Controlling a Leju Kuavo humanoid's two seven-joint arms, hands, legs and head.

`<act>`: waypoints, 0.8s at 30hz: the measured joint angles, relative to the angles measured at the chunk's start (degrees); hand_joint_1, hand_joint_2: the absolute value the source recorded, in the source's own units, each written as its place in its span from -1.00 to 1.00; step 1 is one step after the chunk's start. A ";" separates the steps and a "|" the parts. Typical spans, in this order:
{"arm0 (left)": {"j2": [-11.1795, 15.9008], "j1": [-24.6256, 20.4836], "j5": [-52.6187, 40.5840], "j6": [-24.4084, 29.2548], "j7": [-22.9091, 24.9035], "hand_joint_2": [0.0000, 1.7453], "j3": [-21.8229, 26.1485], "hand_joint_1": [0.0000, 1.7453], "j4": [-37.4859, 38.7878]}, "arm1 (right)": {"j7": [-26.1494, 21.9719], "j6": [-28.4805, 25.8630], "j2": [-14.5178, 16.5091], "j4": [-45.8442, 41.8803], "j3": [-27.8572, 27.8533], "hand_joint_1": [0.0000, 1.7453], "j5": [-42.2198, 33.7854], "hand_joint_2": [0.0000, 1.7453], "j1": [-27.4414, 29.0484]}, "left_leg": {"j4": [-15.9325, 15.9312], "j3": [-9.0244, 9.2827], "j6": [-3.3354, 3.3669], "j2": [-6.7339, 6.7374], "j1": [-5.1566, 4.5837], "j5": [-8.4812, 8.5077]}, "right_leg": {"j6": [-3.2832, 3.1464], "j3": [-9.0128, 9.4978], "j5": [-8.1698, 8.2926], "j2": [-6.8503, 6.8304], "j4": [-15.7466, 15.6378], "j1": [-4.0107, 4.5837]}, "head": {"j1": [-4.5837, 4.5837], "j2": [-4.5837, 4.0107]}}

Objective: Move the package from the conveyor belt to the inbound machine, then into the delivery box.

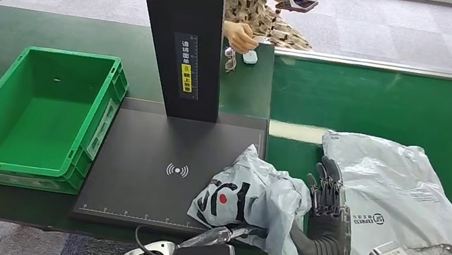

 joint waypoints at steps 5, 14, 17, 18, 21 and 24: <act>-1.39 -0.77 -0.69 4.08 0.89 1.00 0.04 -1.00 1.08 | 0.40 0.11 0.58 -0.58 -0.34 -1.00 0.85 1.00 0.77 | 0.00 0.00 0.00 0.00 0.00 0.00 | 0.00 0.00 0.00 0.01 0.00 0.00 | 0.01 0.00; -3.92 -0.99 -1.00 21.22 1.80 1.00 4.66 1.00 1.13 | 0.63 -0.77 0.76 -1.17 -0.55 -1.00 1.90 1.00 2.00 | 0.00 0.00 0.00 0.01 0.01 0.00 | 0.00 0.00 0.00 0.01 0.01 0.00 | 0.01 0.00; -4.38 -1.03 0.33 23.99 0.96 1.00 6.65 1.00 1.13 | 0.73 -1.11 0.78 -1.11 -0.39 -1.00 1.90 1.00 1.92 | 0.00 0.00 0.00 0.00 0.01 0.00 | -0.01 0.01 0.00 0.00 0.02 0.00 | 0.00 0.00; -4.48 -1.04 0.71 24.43 0.67 1.00 7.19 1.00 1.13 | 0.76 -1.20 0.78 -1.09 -0.32 -1.00 1.91 1.00 1.89 | 0.00 0.00 0.00 0.00 0.01 0.01 | -0.01 0.01 0.00 0.00 0.02 0.00 | 0.00 0.00; -4.63 -1.10 1.87 25.60 -0.21 1.00 8.43 1.00 1.11 | 0.78 -1.55 0.77 -1.04 -0.19 -1.00 1.93 1.00 1.80 | 0.00 0.00 0.00 0.00 0.01 0.01 | -0.01 0.01 0.00 0.00 0.02 0.00 | 0.00 0.00; -4.74 -1.32 3.50 27.14 -1.19 1.00 9.51 1.00 1.08 | 0.80 -2.06 0.77 -1.03 -0.15 -1.00 2.01 1.00 1.73 | 0.00 -0.01 0.00 0.00 0.01 0.00 | 0.00 0.01 0.00 0.00 0.02 0.00 | 0.01 0.00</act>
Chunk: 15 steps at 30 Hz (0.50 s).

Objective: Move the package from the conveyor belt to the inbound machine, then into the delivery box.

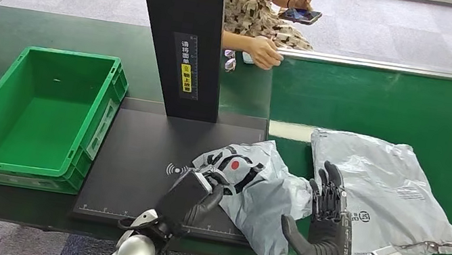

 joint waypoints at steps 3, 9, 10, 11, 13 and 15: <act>-0.03 -0.28 1.38 1.18 -0.58 1.00 1.03 1.00 -0.28 | 0.14 -0.32 0.01 -0.01 0.00 -1.00 0.26 1.00 -0.02 | 0.00 0.00 0.00 0.00 0.00 0.00 | 0.00 0.00 0.00 0.00 0.00 0.00 | -0.01 0.00; 0.10 -0.36 1.98 1.13 -0.76 1.00 2.26 1.00 -1.39 | 0.55 -0.95 -0.01 -0.02 -0.02 -1.00 0.61 1.00 0.04 | 0.00 0.00 0.00 0.00 0.00 0.00 | 0.00 0.00 0.00 0.00 0.00 0.00 | -0.01 0.00; 0.21 -0.36 1.85 0.57 -0.70 1.00 2.31 1.00 -1.65 | 0.57 -0.95 -0.01 -0.02 -0.03 -1.00 0.61 1.00 0.06 | 0.00 0.00 0.00 0.00 0.00 0.00 | 0.00 0.00 0.00 0.00 0.00 0.00 | -0.01 0.00; 0.35 -0.36 1.63 -0.29 -0.58 1.00 2.30 1.00 -1.90 | 0.58 -0.96 -0.01 -0.02 -0.04 -1.00 0.62 1.00 0.08 | 0.00 0.00 0.00 0.00 0.00 0.00 | 0.00 0.00 0.00 0.00 0.00 0.00 | -0.01 0.00; 0.83 -0.36 0.81 -2.90 0.11 1.00 1.99 1.00 -2.50 | 0.58 -0.95 -0.01 -0.02 -0.06 -1.00 0.66 1.00 0.08 | 0.00 0.00 0.00 0.00 0.00 0.00 | 0.00 0.00 0.00 0.00 0.00 0.00 | 0.00 0.00; 1.62 -0.34 -0.32 -6.23 1.14 1.00 1.12 1.00 -3.25 | 0.50 -0.87 -0.01 -0.02 -0.07 -1.00 0.75 1.00 0.05 | 0.00 0.00 0.00 0.00 0.00 0.00 | 0.00 0.00 0.00 0.00 0.00 0.00 | 0.00 0.00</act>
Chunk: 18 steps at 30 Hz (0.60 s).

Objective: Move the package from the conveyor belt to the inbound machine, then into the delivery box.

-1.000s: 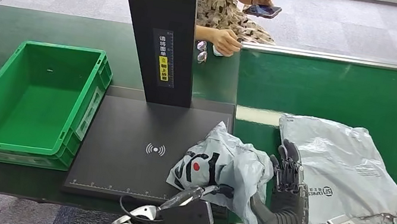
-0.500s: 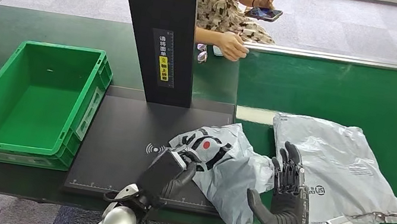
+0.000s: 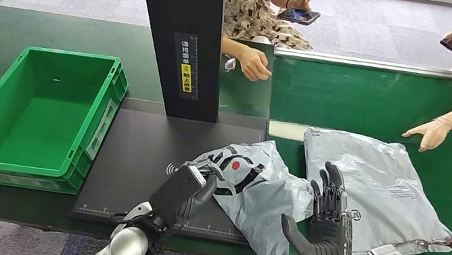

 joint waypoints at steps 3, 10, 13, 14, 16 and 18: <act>1.04 0.09 -0.98 -2.56 0.82 1.00 -1.34 0.59 -0.98 | -0.14 0.07 -0.02 0.00 -0.03 -1.00 0.14 1.00 -0.09 | 0.00 0.00 0.00 0.00 0.00 0.00 | 0.00 0.00 0.00 0.00 0.00 0.00 | 0.00 0.00; 2.95 0.77 -3.02 -7.60 1.40 1.00 -2.94 -1.00 -3.60 | -2.52 -0.37 -0.09 -1.43 -0.61 -1.00 0.74 1.00 0.06 | 0.00 0.00 0.00 0.01 0.00 0.00 | 0.00 0.00 0.00 0.01 0.00 0.00 | 0.00 0.00; 4.18 2.40 -4.91 -7.69 1.24 1.00 -3.00 -1.00 -6.38 | -2.17 -0.44 -0.29 -3.23 -1.88 -1.00 2.09 1.00 0.45 | 0.00 0.00 0.00 0.03 0.00 -0.01 | 0.00 0.00 0.00 0.03 0.00 0.00 | 0.00 0.00; 4.68 3.27 -5.57 -6.44 0.97 1.00 -2.56 -1.00 -7.92 | -1.80 -0.55 -0.39 -3.74 -2.37 -1.00 2.58 1.00 0.85 | 0.00 0.00 0.01 0.03 0.00 -0.01 | 0.00 0.00 -0.01 0.03 0.00 0.00 | 0.00 0.00; 5.48 5.50 -7.04 -2.36 0.43 1.00 -0.47 -1.00 -11.94 | -0.60 -0.79 -0.62 -4.52 -3.31 -1.00 3.61 1.00 2.19 | -0.01 -0.01 0.02 0.02 0.01 -0.02 | 0.00 -0.01 -0.02 0.02 0.00 0.00 | 0.00 0.00; 5.93 7.98 -9.05 2.50 0.27 1.00 3.01 -1.00 -16.49 | 1.45 -0.55 -0.96 -4.66 -3.92 -1.00 4.88 1.00 3.63 | -0.03 -0.02 -0.01 0.04 0.03 -0.05 | -0.01 -0.02 -0.03 0.04 0.00 0.01 | 0.00 0.00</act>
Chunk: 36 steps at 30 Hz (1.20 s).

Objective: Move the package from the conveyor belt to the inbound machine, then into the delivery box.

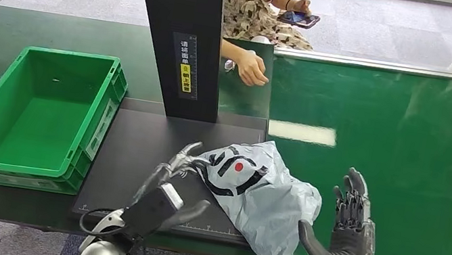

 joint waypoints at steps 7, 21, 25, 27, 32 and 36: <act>0.48 7.61 -3.49 14.22 -3.61 1.00 10.78 -1.00 -10.87 | 3.77 1.98 -1.45 6.07 -0.50 -1.00 2.40 1.00 -1.06 | -0.01 0.02 -0.03 0.05 0.01 0.00 | 0.00 0.00 -0.01 0.04 0.00 0.01 | 0.00 0.00; 1.08 15.89 -2.26 18.15 -6.92 1.00 15.57 -1.00 -21.67 | 5.01 2.36 -5.55 16.34 1.62 -1.00 1.24 1.00 -7.36 | 0.01 0.05 0.00 0.03 -0.02 0.01 | 0.01 0.05 0.01 -0.01 -0.02 0.00 | 0.01 0.00; 1.36 16.66 -3.31 14.50 -5.39 1.00 15.15 -1.00 -21.86 | 4.03 1.41 -6.60 17.37 1.94 -1.00 -0.21 1.00 -7.29 | 0.01 0.06 0.00 0.05 -0.02 0.01 | 0.00 0.04 0.01 0.01 -0.02 0.00 | 0.01 0.00; 1.68 16.70 -4.52 10.81 -3.80 1.00 14.50 -1.00 -21.82 | 3.93 1.15 -6.78 17.61 1.97 -1.00 -1.00 1.00 -7.31 | 0.01 0.06 0.00 0.04 -0.02 0.01 | 0.00 0.04 0.01 0.00 -0.02 0.00 | 0.00 0.00; 2.02 15.54 -6.32 6.47 -2.03 1.00 12.46 -1.00 -21.06 | 5.02 0.54 -6.84 17.92 1.97 -0.56 -2.12 1.00 -7.36 | 0.01 0.07 0.00 0.06 -0.01 0.01 | 0.00 0.04 0.01 0.02 -0.01 0.00 | 0.01 0.00; 2.16 14.82 -6.32 6.35 -1.96 1.00 11.85 -1.00 -20.73 | 6.06 0.45 -6.84 18.32 2.00 1.00 -2.46 1.00 -7.37 | 0.01 0.07 0.00 0.06 -0.01 0.01 | 0.00 0.04 0.01 0.02 -0.01 0.00 | 0.00 0.00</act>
